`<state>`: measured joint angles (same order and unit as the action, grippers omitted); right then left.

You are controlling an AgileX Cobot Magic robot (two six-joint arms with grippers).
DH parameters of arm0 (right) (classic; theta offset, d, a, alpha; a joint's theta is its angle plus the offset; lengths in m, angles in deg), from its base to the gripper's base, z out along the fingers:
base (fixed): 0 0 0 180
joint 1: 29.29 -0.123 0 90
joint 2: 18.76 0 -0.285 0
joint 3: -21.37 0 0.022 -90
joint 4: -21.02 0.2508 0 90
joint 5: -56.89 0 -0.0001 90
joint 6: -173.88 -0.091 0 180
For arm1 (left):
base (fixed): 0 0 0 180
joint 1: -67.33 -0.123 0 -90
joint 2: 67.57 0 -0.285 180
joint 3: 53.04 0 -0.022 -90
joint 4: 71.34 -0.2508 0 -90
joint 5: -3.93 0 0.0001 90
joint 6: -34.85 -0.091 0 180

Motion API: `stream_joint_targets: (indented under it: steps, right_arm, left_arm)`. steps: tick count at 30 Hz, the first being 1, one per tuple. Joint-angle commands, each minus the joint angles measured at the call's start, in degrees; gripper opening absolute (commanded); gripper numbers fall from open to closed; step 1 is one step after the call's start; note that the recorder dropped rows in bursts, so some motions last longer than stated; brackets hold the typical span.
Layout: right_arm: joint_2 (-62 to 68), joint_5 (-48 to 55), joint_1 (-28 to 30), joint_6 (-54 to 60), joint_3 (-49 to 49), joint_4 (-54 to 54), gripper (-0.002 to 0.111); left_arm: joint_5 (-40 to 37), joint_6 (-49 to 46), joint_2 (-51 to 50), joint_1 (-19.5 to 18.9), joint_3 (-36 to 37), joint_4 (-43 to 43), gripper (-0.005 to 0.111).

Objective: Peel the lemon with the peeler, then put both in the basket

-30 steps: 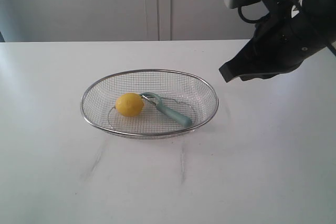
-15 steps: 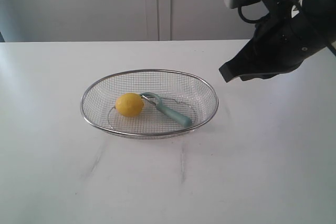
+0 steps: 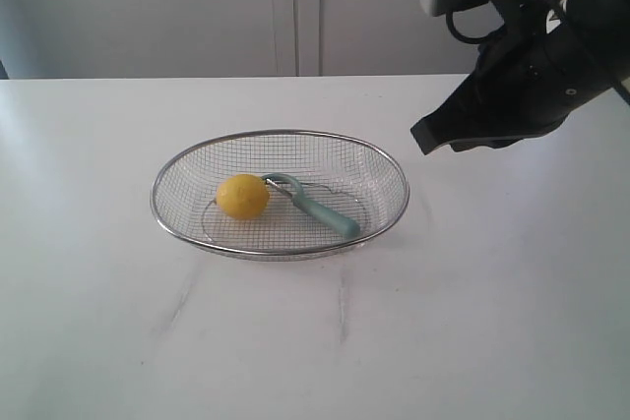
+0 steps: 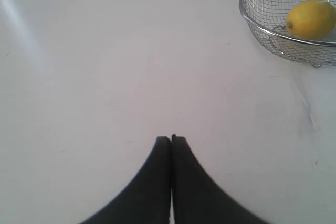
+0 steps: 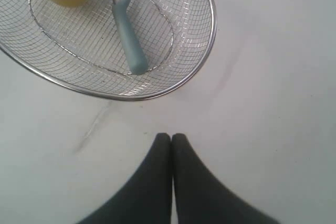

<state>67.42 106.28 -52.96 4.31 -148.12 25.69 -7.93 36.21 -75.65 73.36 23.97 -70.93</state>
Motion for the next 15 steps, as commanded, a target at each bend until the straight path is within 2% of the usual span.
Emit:
stream_joint_targets:
  steps: [1, 9, 15]
  right_arm:
    - [-0.47, -0.25, 0.29, -0.18, 0.03, -0.06, 0.0]
    - [0.25, -0.27, 0.29, -0.18, 0.03, -0.03, 0.0]
    - [-5.54, -0.27, 0.29, -0.18, 0.03, 0.57, 0.0]
  left_arm:
    - [-0.68, 0.1, 0.29, -0.25, 0.21, 0.57, 0.0]
    - [-0.68, 0.1, 0.29, -0.25, 0.21, 0.57, 0.0]
    - [-0.68, 0.1, 0.29, -0.25, 0.21, 0.57, 0.0]
